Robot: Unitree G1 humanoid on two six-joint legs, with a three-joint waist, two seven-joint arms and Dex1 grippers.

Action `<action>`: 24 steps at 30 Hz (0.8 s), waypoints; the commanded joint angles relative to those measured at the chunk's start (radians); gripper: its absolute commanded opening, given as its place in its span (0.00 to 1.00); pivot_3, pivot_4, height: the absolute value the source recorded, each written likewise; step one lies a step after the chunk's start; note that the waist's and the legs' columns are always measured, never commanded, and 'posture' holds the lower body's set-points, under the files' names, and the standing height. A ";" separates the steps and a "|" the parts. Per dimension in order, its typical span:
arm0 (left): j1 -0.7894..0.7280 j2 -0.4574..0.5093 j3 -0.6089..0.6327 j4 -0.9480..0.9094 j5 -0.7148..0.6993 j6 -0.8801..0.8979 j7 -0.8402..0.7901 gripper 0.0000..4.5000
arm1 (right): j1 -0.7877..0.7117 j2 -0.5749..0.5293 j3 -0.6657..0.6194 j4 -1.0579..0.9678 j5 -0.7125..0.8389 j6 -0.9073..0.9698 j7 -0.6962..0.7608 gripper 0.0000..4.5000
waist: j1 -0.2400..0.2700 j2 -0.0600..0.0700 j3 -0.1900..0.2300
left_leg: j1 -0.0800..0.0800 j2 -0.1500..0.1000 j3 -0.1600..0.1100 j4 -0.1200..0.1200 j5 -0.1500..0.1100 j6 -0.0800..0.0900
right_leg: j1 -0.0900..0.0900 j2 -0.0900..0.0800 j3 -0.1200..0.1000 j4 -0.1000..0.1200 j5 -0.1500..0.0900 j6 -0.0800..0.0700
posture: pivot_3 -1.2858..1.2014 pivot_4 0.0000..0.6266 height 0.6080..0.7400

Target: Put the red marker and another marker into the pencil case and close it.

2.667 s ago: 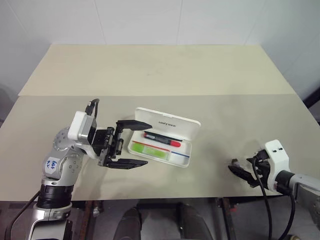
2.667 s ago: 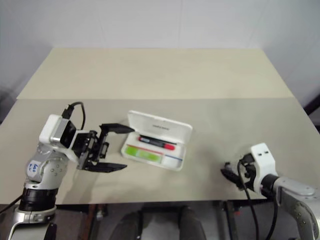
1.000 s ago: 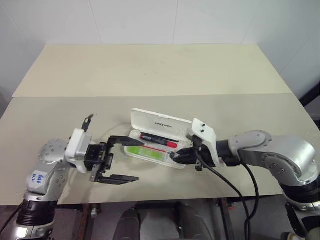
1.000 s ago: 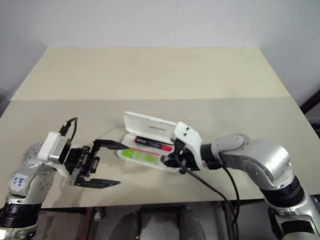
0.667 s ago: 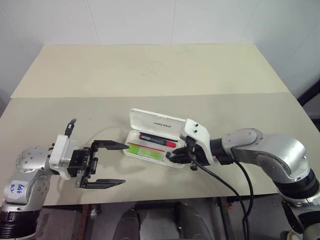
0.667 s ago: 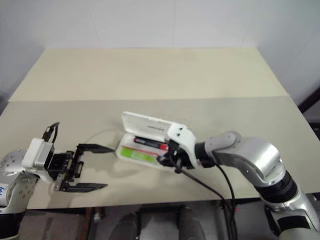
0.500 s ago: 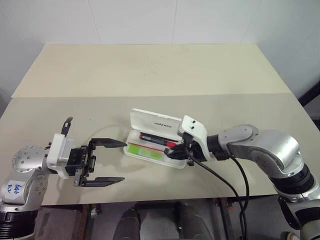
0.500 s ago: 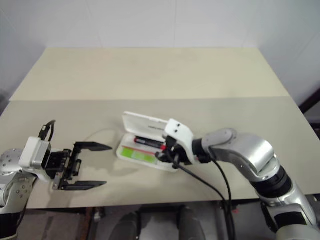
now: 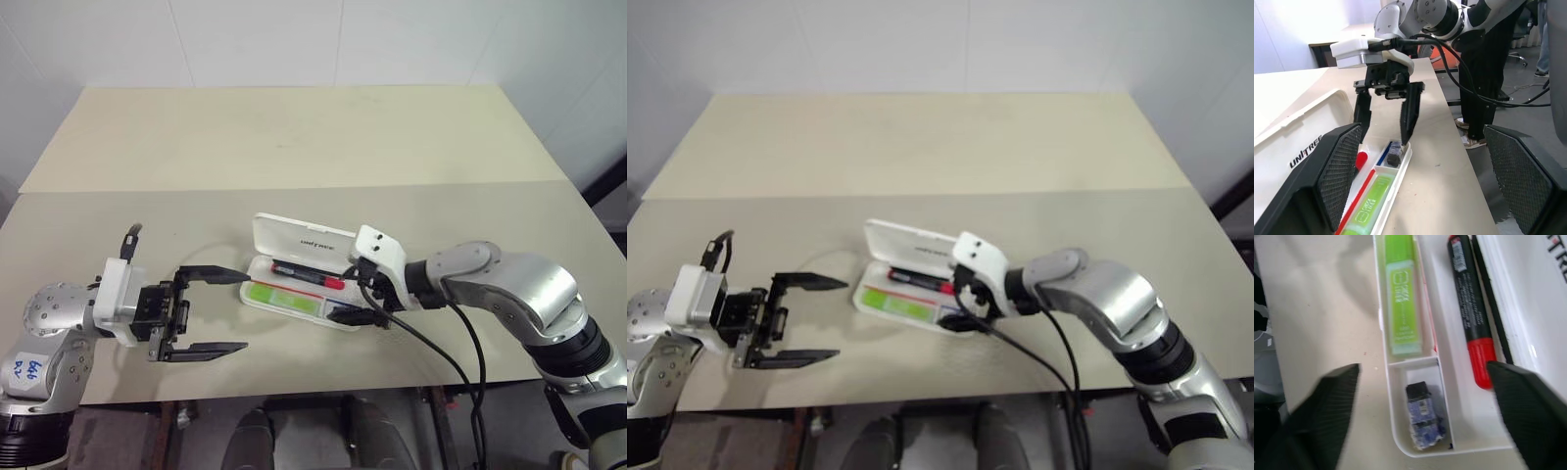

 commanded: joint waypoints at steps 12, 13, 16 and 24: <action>-0.121 0.012 0.122 -0.022 -0.123 0.099 0.190 0.94 | 0.054 -0.284 -0.351 -0.070 0.291 0.058 0.282 0.99 | 0.004 0.000 0.000 | 0.000 0.000 0.000 0.001 0.000 0.000 | 0.001 0.000 0.000 0.000 0.000 0.000 | 0.52 0.24 1.00; -0.138 0.009 0.130 -0.013 -0.126 0.107 0.211 0.94 | 0.058 -0.295 -0.353 -0.060 0.276 0.033 0.286 0.99 | 0.003 -0.001 0.000 | 0.000 0.000 0.000 0.002 0.000 0.000 | 0.001 0.001 0.000 0.001 0.000 0.000 | 0.52 0.24 1.00; -0.195 0.000 0.127 0.030 -0.097 0.121 0.273 0.94 | 0.066 -0.257 -0.392 -0.026 0.241 -0.049 0.242 0.99 | -0.005 -0.001 0.000 | 0.003 0.001 0.003 0.002 0.000 0.000 | 0.001 0.002 0.003 0.001 0.000 0.001 | 0.52 0.24 1.00; -0.304 -0.011 0.070 0.158 0.012 0.129 0.371 0.85 | 0.111 -0.143 -0.457 -0.009 0.213 -0.178 0.142 1.00 | 0.002 -0.001 0.000 | 0.002 0.002 0.005 0.002 0.000 0.000 | -0.001 0.005 0.009 0.002 0.001 0.003 | 0.52 0.24 1.00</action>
